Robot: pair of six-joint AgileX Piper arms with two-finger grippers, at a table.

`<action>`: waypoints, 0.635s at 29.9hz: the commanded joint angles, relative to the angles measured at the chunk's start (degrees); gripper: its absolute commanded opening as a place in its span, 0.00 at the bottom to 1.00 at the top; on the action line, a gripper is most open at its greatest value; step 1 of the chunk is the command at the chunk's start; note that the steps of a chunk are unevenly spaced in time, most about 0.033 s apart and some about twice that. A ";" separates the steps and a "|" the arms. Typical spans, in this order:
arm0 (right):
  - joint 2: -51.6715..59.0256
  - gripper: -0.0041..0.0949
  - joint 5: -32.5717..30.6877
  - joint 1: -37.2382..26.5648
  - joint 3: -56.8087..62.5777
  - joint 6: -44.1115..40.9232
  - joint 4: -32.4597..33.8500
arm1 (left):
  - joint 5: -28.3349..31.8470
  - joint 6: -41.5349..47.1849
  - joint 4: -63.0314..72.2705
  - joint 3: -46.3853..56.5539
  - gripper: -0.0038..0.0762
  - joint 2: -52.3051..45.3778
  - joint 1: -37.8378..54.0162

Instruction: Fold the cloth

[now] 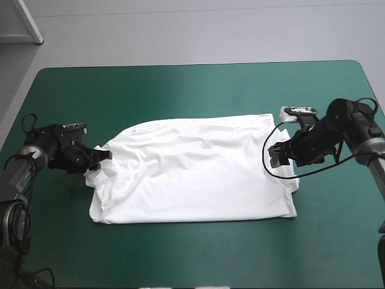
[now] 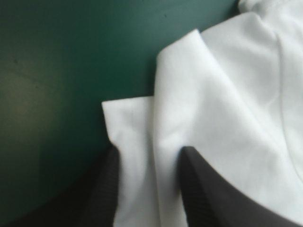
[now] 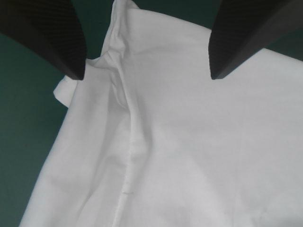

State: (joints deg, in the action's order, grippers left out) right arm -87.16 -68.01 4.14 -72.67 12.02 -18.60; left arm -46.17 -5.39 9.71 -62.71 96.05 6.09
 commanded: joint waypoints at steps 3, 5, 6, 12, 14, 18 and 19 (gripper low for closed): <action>3.21 0.72 0.19 -0.08 -1.74 0.42 -1.51 | -1.81 0.81 -0.39 -0.80 0.04 -4.04 -0.58; 3.52 0.72 0.19 -0.08 -1.74 0.42 -1.88 | -1.81 0.81 -1.74 -0.80 0.04 -5.50 -0.58; 3.56 0.72 0.19 -0.08 -1.74 0.42 -1.88 | -1.68 0.81 -2.33 -0.80 0.04 -6.07 -0.58; 4.28 0.72 -0.73 -0.08 -1.74 0.42 -3.41 | 0.03 4.85 -7.13 -0.80 0.04 -10.76 -0.44; 4.28 0.72 -1.12 -0.08 -1.74 0.42 -3.69 | 1.41 5.39 -6.58 -0.80 0.04 -12.64 -0.44; 4.28 0.72 -1.38 -0.08 -1.74 0.42 -4.53 | 3.03 4.99 -1.23 -0.80 0.04 -15.50 -0.67; 4.28 0.72 -1.38 -0.08 -1.74 0.42 -4.53 | 3.03 3.19 0.87 -0.80 0.04 -15.79 -1.00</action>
State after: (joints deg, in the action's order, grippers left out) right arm -85.30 -69.55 4.14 -72.74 12.02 -21.18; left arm -45.66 -0.78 5.79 -62.27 83.46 5.73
